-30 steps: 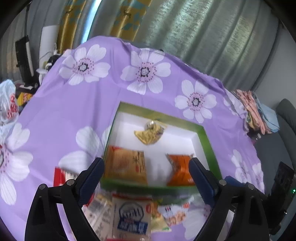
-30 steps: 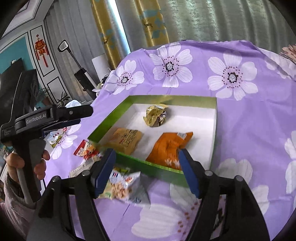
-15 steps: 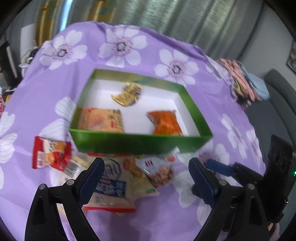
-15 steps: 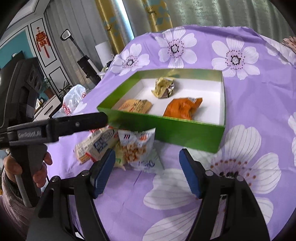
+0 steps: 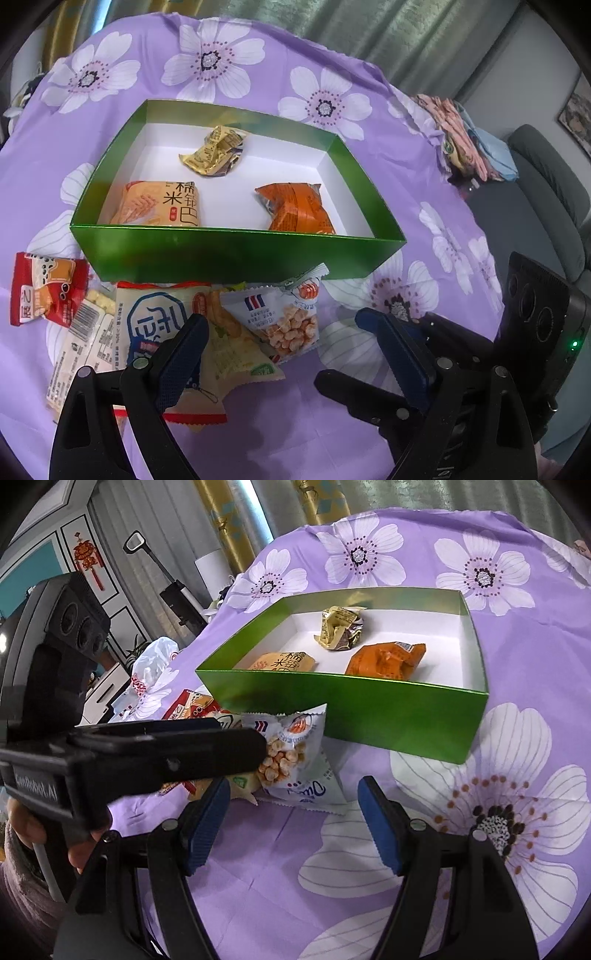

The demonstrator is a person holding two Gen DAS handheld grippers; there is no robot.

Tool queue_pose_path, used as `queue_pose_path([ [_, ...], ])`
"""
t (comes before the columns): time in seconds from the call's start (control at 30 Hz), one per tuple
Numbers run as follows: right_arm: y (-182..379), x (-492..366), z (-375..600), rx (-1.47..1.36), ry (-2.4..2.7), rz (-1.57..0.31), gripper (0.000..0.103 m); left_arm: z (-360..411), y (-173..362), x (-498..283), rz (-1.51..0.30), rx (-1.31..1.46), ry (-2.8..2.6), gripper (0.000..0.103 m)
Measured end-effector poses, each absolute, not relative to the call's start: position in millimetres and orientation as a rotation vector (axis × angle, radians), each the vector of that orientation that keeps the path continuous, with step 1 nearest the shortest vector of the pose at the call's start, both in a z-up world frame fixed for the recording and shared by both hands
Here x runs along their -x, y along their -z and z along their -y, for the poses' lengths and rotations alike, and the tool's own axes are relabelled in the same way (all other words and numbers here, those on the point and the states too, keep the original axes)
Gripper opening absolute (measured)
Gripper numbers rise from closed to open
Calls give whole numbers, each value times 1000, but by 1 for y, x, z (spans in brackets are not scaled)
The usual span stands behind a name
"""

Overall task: Organize snacks
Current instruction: 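Grasp the white peanut snack packet with the right tool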

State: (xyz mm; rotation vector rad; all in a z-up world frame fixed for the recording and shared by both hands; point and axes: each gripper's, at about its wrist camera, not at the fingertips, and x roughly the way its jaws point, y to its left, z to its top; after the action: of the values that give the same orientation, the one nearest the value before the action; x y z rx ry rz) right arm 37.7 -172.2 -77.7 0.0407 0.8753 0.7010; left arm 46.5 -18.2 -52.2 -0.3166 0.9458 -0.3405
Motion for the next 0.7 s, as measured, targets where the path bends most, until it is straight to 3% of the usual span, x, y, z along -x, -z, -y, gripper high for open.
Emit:
queue_pose_path([
  [0.7, 97, -52, 160, -60, -734, -918, 72, 26, 72, -59, -992, 281, 299, 92],
])
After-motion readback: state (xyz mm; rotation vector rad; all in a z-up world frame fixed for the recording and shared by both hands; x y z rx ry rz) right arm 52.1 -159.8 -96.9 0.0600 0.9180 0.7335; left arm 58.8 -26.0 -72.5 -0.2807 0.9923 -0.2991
